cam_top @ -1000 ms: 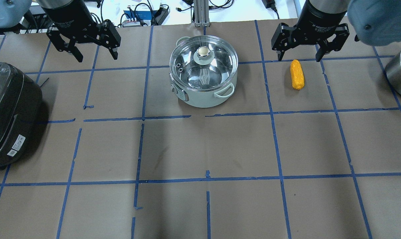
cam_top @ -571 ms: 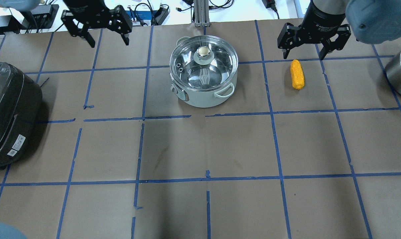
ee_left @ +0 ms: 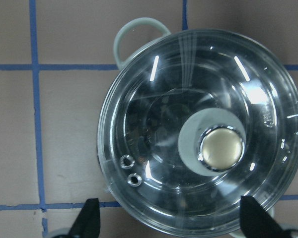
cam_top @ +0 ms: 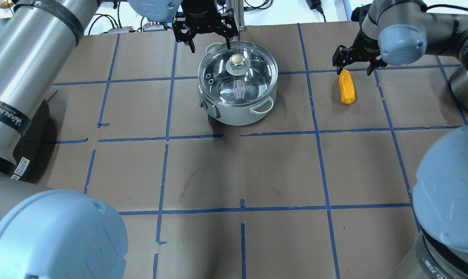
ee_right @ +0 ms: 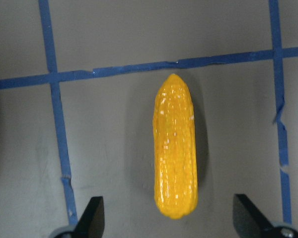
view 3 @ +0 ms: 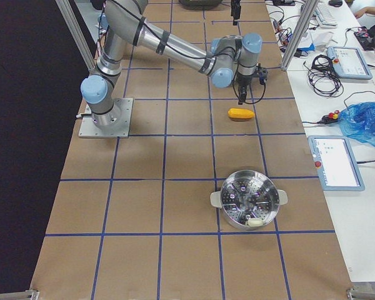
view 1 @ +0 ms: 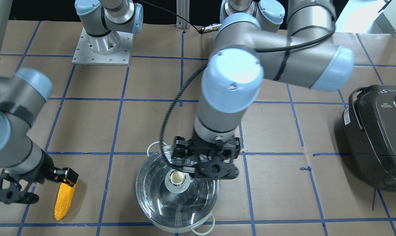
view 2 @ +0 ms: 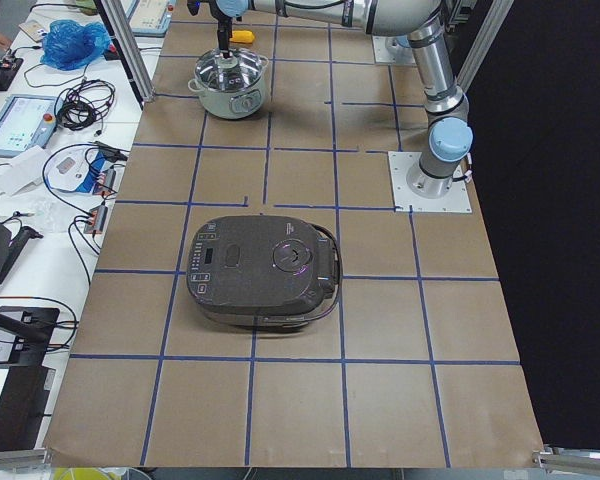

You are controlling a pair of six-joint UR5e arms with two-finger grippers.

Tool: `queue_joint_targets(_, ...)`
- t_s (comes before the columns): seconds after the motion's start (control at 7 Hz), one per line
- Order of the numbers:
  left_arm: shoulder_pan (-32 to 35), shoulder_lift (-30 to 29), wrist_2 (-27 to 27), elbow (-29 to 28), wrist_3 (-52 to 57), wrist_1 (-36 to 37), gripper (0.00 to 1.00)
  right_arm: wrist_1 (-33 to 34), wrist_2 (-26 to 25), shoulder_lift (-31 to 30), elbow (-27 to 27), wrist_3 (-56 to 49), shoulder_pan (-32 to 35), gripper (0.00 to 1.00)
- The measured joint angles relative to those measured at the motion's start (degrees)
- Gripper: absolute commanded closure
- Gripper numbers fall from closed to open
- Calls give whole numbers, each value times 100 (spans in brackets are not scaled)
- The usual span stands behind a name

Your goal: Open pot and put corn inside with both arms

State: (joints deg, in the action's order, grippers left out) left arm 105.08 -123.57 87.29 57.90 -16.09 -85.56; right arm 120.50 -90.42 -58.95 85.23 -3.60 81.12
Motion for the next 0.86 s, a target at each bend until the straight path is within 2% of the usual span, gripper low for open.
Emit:
queue_joint_targets(0.14, 123, -176, 1, -82, -158, 87, 0, 373, 2, 323, 36, -78, -5, 18)
queue_joint_targets(0.29, 186, -309, 0, -116, -285, 197, 0, 620, 0, 536, 74, -165, -7, 45)
queue_joint_targets(0.43, 216, -384, -8, -125, -383, 315, 0, 753, -2, 646, 103, -214, -8, 77)
queue_joint_targets(0.57, 245, -443, -13, -128, -431, 370, 0, 803, -2, 684, 122, -246, -8, 91)
queue_joint_targets(0.86, 299, -587, -5, -130, -447, 491, 4, 802, -2, 685, 122, -308, -11, 93)
